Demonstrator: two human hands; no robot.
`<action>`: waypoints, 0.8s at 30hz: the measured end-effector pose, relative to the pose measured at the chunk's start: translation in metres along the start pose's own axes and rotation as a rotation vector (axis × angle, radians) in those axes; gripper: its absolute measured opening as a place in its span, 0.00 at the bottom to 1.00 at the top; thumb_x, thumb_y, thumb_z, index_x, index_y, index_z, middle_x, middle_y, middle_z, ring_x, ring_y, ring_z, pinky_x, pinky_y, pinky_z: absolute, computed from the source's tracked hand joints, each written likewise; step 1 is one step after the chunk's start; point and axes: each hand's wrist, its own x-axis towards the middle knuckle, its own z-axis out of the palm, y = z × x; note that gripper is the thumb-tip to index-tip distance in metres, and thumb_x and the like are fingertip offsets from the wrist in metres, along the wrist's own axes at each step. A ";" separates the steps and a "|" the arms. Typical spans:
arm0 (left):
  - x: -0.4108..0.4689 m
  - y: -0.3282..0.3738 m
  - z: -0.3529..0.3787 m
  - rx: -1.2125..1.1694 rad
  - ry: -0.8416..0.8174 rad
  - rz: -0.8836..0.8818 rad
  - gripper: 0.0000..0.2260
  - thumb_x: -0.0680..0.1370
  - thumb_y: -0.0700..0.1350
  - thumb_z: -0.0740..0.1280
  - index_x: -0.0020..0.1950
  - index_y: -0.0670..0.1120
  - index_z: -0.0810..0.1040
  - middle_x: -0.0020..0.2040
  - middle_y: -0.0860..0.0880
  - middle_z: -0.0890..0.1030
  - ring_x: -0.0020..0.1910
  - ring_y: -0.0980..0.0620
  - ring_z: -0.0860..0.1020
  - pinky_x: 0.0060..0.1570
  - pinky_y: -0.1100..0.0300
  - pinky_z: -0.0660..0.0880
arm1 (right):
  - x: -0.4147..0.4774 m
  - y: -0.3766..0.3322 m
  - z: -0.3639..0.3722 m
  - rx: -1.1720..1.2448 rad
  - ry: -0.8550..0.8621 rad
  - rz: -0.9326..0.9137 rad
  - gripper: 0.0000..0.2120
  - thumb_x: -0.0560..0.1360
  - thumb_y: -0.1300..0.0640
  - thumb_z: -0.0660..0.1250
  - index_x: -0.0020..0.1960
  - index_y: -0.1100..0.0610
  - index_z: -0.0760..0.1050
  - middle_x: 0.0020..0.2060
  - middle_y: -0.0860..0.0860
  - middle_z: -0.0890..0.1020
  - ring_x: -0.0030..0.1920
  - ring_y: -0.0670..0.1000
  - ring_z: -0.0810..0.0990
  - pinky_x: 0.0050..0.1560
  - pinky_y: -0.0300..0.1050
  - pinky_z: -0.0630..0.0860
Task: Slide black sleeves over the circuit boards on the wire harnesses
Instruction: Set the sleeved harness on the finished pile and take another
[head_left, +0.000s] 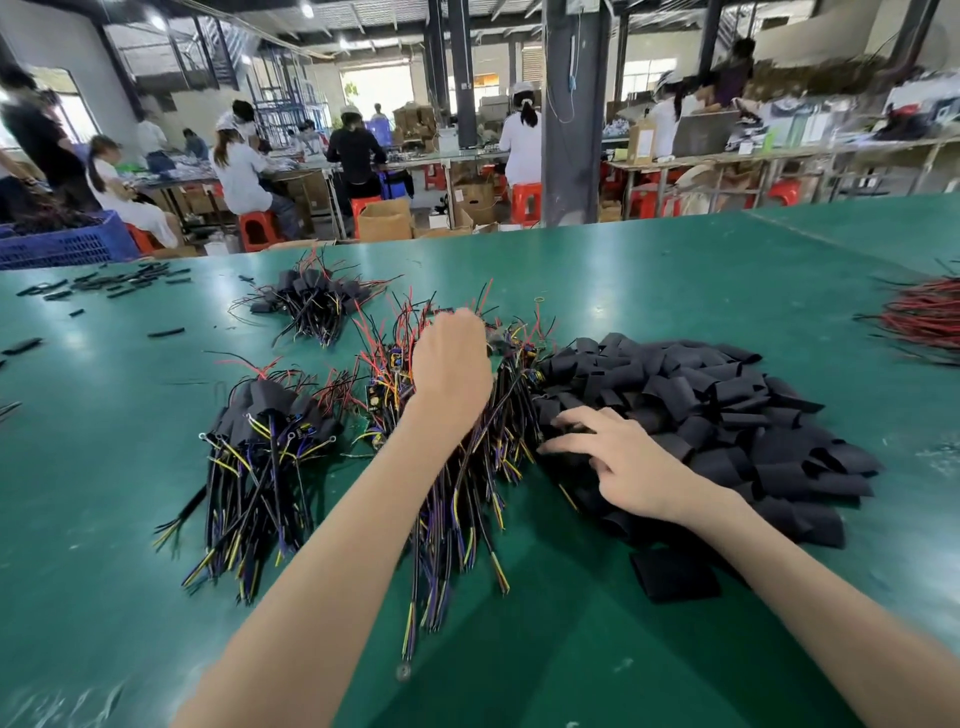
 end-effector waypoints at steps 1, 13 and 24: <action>0.001 -0.001 -0.005 -0.024 0.018 0.002 0.09 0.74 0.29 0.60 0.53 0.37 0.72 0.52 0.37 0.76 0.48 0.40 0.76 0.40 0.55 0.65 | 0.000 0.000 -0.001 0.011 -0.007 -0.015 0.34 0.64 0.73 0.56 0.61 0.45 0.77 0.62 0.46 0.72 0.55 0.52 0.67 0.55 0.48 0.65; -0.025 -0.066 -0.018 -0.061 0.043 -0.077 0.12 0.80 0.44 0.58 0.63 0.50 0.73 0.50 0.42 0.78 0.47 0.40 0.77 0.45 0.50 0.75 | 0.000 0.000 -0.006 0.002 0.039 0.041 0.19 0.76 0.49 0.65 0.66 0.47 0.71 0.51 0.50 0.72 0.54 0.51 0.68 0.57 0.48 0.65; -0.039 -0.080 0.012 -0.026 0.106 -0.078 0.18 0.77 0.42 0.64 0.66 0.47 0.69 0.59 0.39 0.69 0.54 0.39 0.69 0.48 0.48 0.71 | 0.001 -0.003 -0.004 -0.165 0.002 0.057 0.24 0.68 0.31 0.60 0.55 0.46 0.76 0.42 0.42 0.70 0.53 0.45 0.70 0.47 0.43 0.56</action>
